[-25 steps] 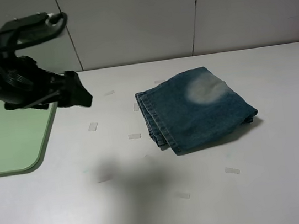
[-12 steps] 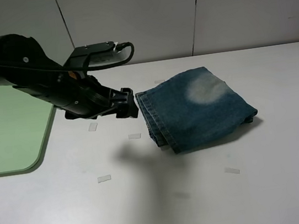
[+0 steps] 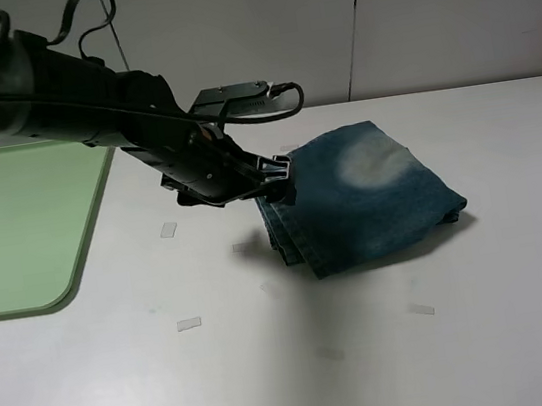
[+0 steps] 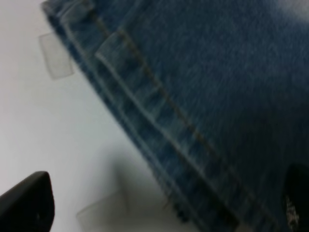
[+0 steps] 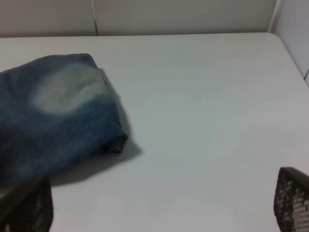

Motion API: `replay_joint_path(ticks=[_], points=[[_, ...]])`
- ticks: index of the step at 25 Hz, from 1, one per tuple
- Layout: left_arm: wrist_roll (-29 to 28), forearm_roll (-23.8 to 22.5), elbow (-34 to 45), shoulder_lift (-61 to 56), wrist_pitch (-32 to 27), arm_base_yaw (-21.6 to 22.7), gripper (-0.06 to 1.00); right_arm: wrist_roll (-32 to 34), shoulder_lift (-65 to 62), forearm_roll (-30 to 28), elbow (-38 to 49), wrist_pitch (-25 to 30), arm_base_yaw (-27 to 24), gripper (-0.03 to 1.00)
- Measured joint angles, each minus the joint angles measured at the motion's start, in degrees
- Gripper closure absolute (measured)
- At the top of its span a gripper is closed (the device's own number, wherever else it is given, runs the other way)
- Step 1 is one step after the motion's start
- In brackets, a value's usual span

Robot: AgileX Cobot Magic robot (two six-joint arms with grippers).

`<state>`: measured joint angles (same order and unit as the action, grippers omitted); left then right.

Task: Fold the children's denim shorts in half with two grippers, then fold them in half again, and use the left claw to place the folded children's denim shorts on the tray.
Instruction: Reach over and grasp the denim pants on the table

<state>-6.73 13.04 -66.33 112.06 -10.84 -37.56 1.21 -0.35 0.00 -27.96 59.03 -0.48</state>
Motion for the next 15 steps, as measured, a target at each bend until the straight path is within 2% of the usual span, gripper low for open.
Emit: replay_joint_path(ticks=[7,15], points=[[-0.6,0.0,-4.7,6.4,0.1,-1.4,0.01,0.0,0.0,0.0,0.0,0.0,0.0,0.27],[-1.9,0.0,-5.5,11.0,1.3,-1.4,0.01,0.0,0.0,0.0,0.0,0.0,0.0,0.27]])
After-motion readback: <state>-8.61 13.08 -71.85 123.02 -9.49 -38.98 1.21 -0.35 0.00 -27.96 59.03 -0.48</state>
